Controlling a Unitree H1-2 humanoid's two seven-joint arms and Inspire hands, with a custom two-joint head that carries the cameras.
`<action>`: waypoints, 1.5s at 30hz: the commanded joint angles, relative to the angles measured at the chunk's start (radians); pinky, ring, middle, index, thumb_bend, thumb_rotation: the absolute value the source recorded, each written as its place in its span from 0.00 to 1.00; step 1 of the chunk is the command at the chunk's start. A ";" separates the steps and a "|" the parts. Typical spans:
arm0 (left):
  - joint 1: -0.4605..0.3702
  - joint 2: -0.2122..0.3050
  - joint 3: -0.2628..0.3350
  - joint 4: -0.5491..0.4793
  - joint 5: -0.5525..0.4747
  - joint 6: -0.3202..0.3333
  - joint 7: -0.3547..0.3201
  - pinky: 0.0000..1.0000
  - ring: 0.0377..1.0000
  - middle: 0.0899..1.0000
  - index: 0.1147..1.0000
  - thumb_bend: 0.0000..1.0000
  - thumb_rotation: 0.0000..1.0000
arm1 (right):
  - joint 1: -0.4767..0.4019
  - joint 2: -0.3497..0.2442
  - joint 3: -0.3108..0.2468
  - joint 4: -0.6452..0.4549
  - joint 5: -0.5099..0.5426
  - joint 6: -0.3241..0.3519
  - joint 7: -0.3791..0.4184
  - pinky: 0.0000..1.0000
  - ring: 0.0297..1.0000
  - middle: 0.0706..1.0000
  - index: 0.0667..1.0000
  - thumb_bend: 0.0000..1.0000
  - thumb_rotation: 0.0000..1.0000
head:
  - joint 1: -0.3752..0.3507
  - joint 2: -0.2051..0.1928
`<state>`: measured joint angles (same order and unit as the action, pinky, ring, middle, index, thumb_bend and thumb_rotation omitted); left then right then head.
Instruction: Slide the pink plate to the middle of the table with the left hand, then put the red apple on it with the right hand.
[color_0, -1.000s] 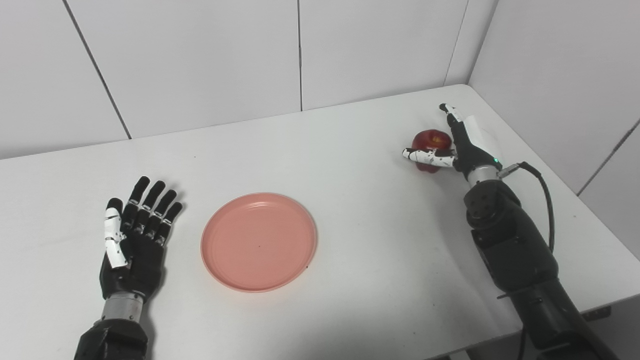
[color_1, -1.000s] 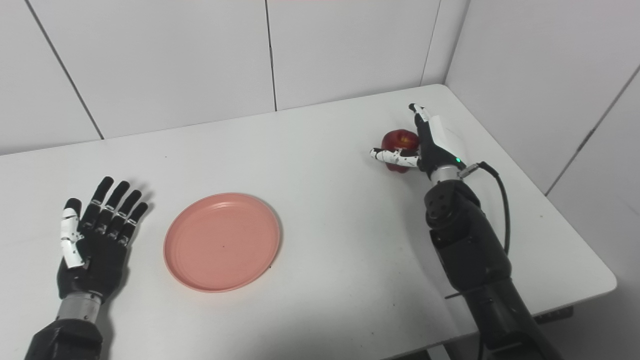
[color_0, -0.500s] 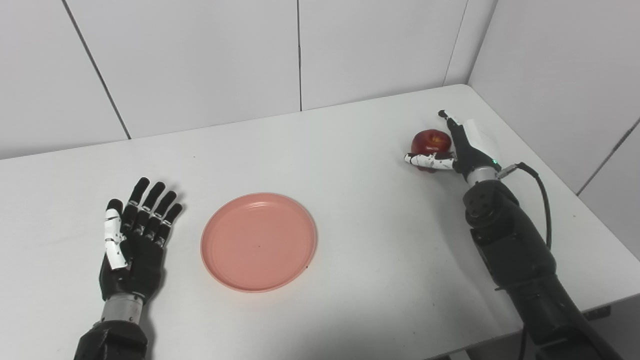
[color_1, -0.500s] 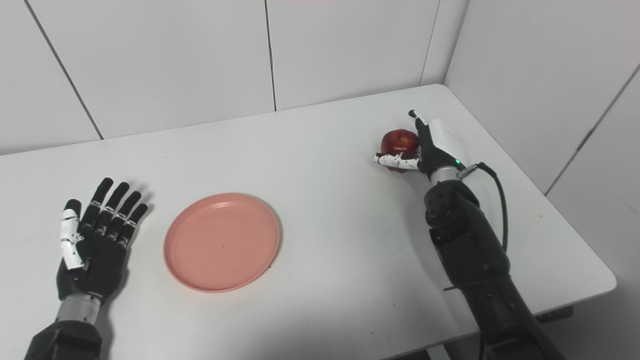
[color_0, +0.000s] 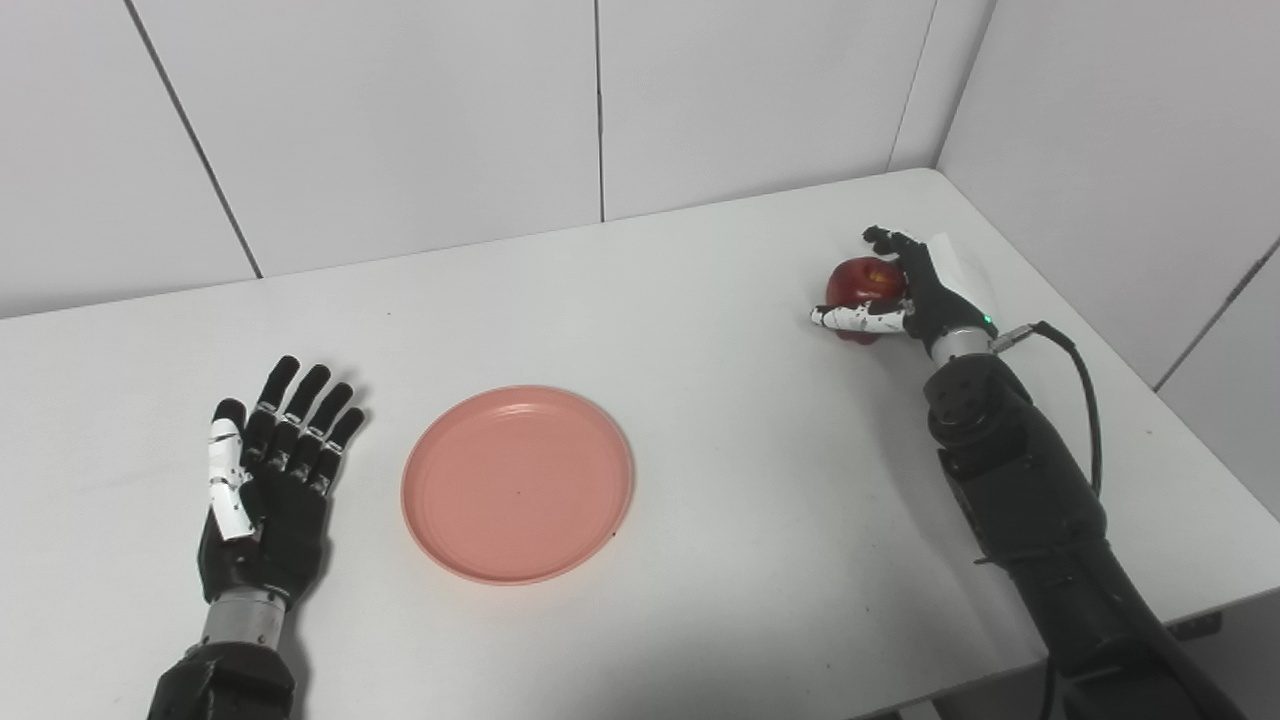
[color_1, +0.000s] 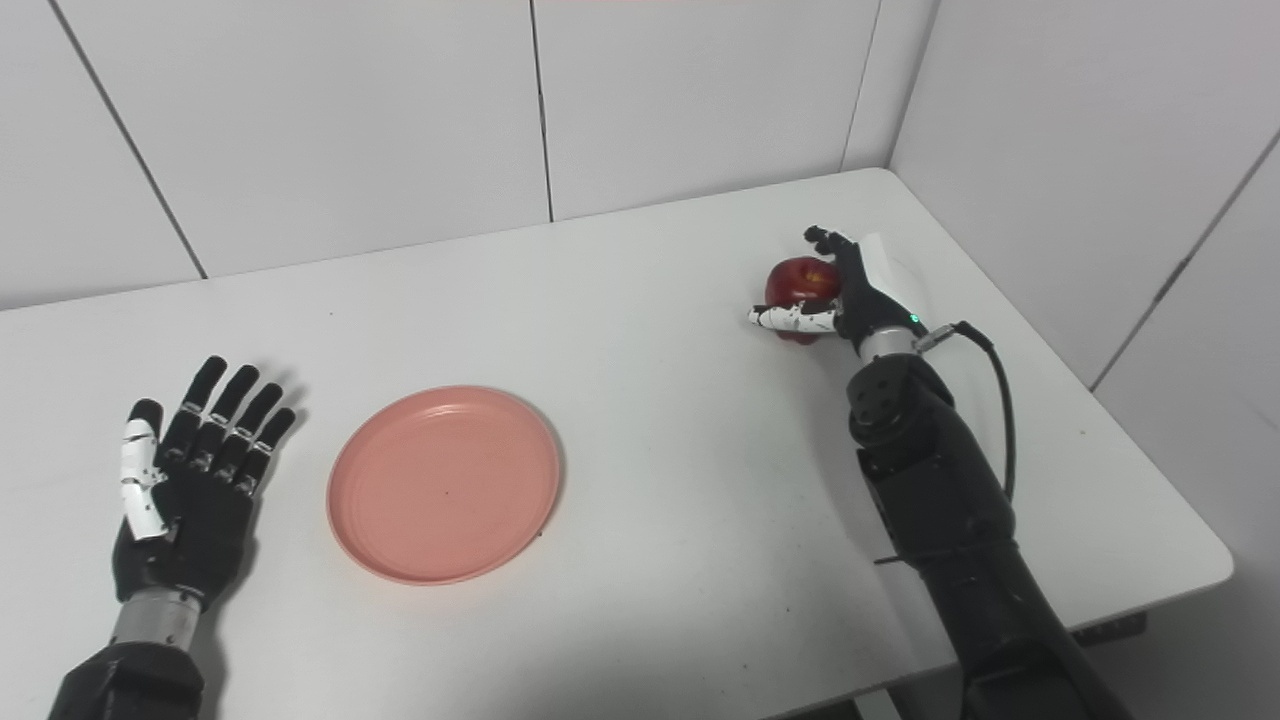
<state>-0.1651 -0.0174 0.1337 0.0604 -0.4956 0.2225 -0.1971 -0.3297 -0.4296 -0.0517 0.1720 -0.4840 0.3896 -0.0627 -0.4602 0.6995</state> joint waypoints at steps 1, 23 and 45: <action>0.015 -0.001 -0.003 0.007 0.009 0.033 0.020 0.88 0.86 0.87 0.86 0.39 1.00 | -0.053 -0.018 -0.009 0.000 0.004 -0.066 -0.049 0.59 0.68 0.71 0.72 0.95 0.25 | 0.000 0.001; 0.017 -0.001 -0.006 -0.004 0.007 0.044 0.031 0.88 0.86 0.88 0.87 0.39 1.00 | -0.072 -0.019 -0.003 0.073 0.020 -0.162 -0.130 0.40 0.45 0.47 0.45 0.52 0.13 | 0.005 0.002; 0.023 -0.016 -0.018 -0.009 0.018 0.042 0.042 0.87 0.86 0.87 0.86 0.38 1.00 | -0.046 -0.009 0.017 -0.196 0.002 -0.148 -0.083 0.38 0.43 0.45 0.45 0.52 0.13 | 0.049 -0.013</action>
<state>-0.1606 -0.0219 0.1260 0.0479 -0.4948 0.2292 -0.1785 -0.3361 -0.4230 -0.0349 0.0280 -0.4677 0.2683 -0.1477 -0.4127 0.6857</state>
